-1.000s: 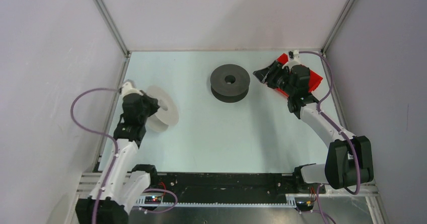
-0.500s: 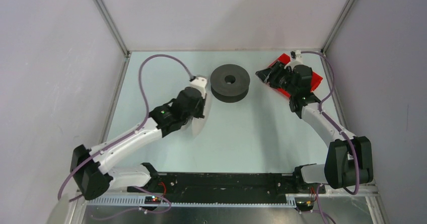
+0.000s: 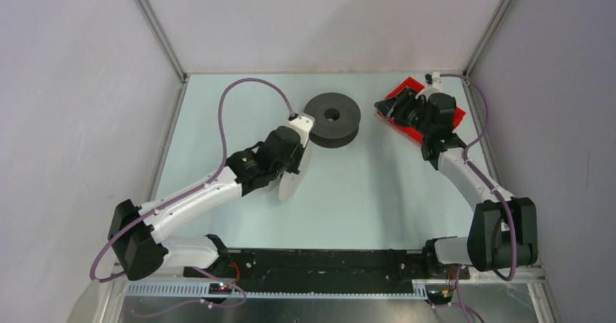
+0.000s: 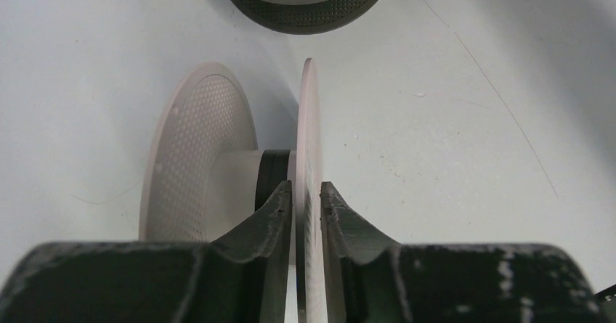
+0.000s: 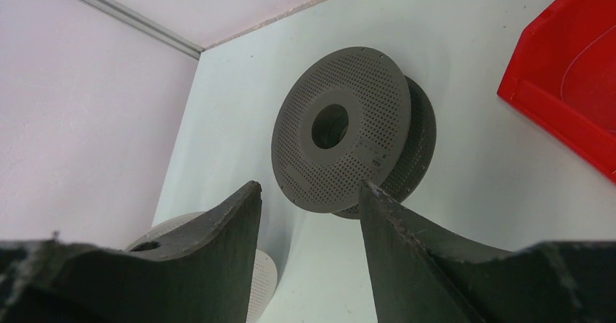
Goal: Wrap the cables
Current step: Place the cable reel at the center of the board, then pick up the cable from the storage box.
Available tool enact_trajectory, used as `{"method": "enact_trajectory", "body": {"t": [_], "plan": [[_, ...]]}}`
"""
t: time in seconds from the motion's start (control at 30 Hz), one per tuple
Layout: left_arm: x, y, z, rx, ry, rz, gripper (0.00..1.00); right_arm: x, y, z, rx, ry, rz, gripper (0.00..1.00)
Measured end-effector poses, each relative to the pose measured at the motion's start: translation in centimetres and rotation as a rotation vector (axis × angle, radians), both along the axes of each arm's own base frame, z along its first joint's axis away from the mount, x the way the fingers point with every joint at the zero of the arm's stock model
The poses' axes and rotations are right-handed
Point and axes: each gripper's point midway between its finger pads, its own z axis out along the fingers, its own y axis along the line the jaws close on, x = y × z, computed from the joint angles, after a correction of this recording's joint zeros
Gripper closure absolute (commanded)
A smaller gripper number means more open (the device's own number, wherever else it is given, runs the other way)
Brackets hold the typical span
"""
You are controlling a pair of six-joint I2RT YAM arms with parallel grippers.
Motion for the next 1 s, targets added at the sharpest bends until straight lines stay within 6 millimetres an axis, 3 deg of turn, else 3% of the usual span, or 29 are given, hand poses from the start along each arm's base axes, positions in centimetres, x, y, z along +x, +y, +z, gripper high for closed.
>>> {"method": "enact_trajectory", "body": {"t": [0.07,0.23,0.3,0.47,0.6,0.7,0.8,1.0], "plan": [[0.0,0.0,0.0,0.005,-0.002,-0.007,0.69,0.0,-0.1,0.0,0.000,0.000,-0.003,0.44],[0.1,0.0,1.1,0.014,-0.019,-0.017,0.46,0.0,-0.3,0.1,-0.003,0.000,-0.006,0.44],[0.5,0.0,3.0,-0.002,-0.053,-0.017,0.40,-0.1,-0.3,0.2,-0.006,-0.004,-0.005,0.44],[1.1,1.1,10.2,-0.078,-0.209,0.021,0.32,-0.3,-0.4,0.2,-0.015,-0.005,-0.005,0.44],[1.3,3.9,12.7,-0.098,-0.276,0.088,0.35,-0.4,-0.4,-0.1,-0.020,0.007,-0.006,0.44],[2.2,5.9,12.1,-0.095,-0.264,0.148,0.36,-0.5,-0.5,-0.3,-0.025,0.014,-0.006,0.44],[2.5,7.2,9.5,-0.077,-0.195,0.172,0.36,-0.5,-0.5,-0.4,-0.027,0.015,-0.005,0.44],[1.6,7.4,4.5,-0.064,-0.040,0.123,0.43,-0.5,-0.7,-0.8,-0.033,0.021,-0.015,0.43]]}}
